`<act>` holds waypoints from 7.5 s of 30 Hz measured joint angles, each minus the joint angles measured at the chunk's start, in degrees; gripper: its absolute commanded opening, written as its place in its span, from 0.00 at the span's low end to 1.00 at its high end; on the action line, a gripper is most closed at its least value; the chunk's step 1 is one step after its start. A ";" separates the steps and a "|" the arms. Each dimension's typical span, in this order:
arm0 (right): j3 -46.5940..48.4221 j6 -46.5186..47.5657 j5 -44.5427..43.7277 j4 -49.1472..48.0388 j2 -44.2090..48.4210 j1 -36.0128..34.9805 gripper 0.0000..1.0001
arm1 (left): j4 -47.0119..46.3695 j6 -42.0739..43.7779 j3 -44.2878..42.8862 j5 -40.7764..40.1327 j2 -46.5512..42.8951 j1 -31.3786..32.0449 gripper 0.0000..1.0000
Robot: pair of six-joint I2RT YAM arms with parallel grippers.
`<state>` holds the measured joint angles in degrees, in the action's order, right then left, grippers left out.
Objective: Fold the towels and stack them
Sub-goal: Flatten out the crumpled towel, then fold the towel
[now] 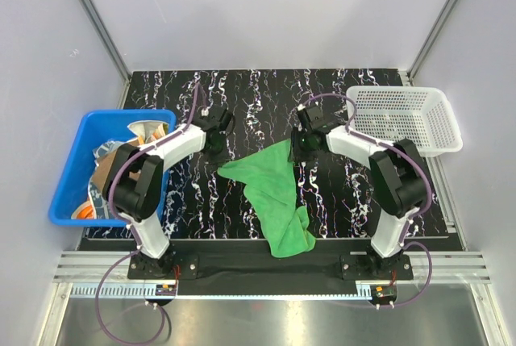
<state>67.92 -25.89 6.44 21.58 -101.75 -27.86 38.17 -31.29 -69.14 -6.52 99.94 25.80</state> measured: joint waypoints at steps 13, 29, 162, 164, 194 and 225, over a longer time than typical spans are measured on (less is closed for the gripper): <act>11.96 10.43 2.27 0.26 -8.00 3.69 0.41 | 2.14 1.95 0.46 -3.89 3.58 -0.66 0.00; 19.28 19.28 9.55 -0.07 -20.59 5.42 0.35 | 1.57 2.99 -0.52 -3.78 4.94 -0.87 0.00; -31.43 -0.92 9.57 -5.75 33.22 14.05 0.08 | -10.16 15.41 15.85 21.00 -20.50 -0.15 0.07; -32.85 -2.08 9.60 -4.61 33.29 13.97 0.18 | -9.31 14.64 16.59 20.61 -20.44 1.36 0.14; -20.57 -3.48 9.42 -1.95 14.67 13.62 0.31 | -7.04 7.08 10.01 15.76 -6.91 3.13 0.38; -32.92 -6.88 14.05 -2.19 26.69 11.15 0.27 | -8.76 1.20 19.26 9.49 -11.52 6.25 0.30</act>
<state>35.00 -32.77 20.49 19.40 -75.07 -16.71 29.41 -30.09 -49.89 2.96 88.42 32.05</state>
